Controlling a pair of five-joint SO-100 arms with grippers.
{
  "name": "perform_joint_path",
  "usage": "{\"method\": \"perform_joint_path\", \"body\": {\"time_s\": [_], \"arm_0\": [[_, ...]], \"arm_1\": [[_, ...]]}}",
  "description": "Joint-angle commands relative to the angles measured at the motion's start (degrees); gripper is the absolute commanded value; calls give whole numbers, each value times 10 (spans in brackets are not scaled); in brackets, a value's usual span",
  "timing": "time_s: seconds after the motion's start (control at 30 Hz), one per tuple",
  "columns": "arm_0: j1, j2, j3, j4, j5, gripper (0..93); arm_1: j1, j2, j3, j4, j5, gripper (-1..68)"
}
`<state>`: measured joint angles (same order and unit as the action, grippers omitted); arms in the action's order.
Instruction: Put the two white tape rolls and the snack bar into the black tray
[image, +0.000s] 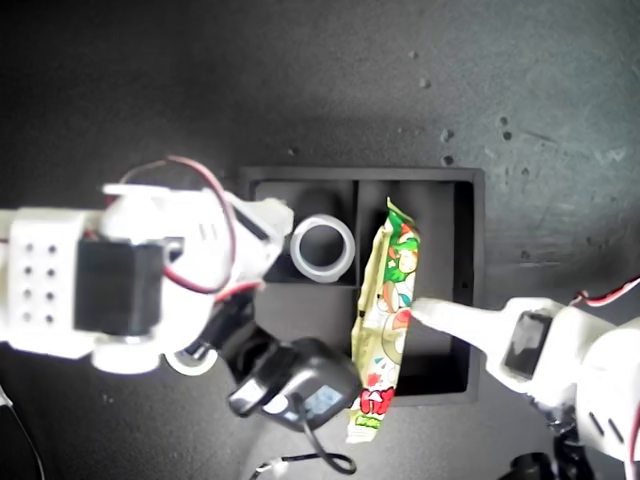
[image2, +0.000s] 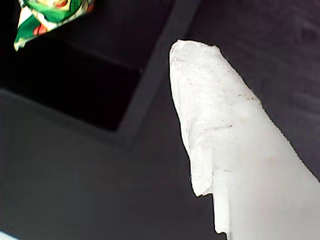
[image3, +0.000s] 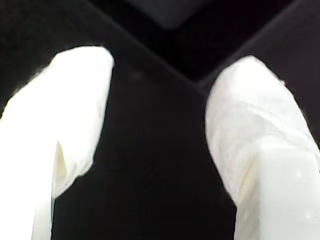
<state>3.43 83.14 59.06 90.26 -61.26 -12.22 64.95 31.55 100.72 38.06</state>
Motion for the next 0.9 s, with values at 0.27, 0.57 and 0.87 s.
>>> {"method": "perform_joint_path", "body": {"time_s": [0.27, 0.57, 0.87], "arm_0": [[106, 250, 262, -76, -257, 103], [228, 167, 388, -287, -378, 97], [250, 137, 445, -366, -429, 97]], "arm_1": [[183, 278, 65, 25, -29, 154], [248, 562, 412, -17, 99, 125], [223, 669, 571, -73, 133, 121]]}}
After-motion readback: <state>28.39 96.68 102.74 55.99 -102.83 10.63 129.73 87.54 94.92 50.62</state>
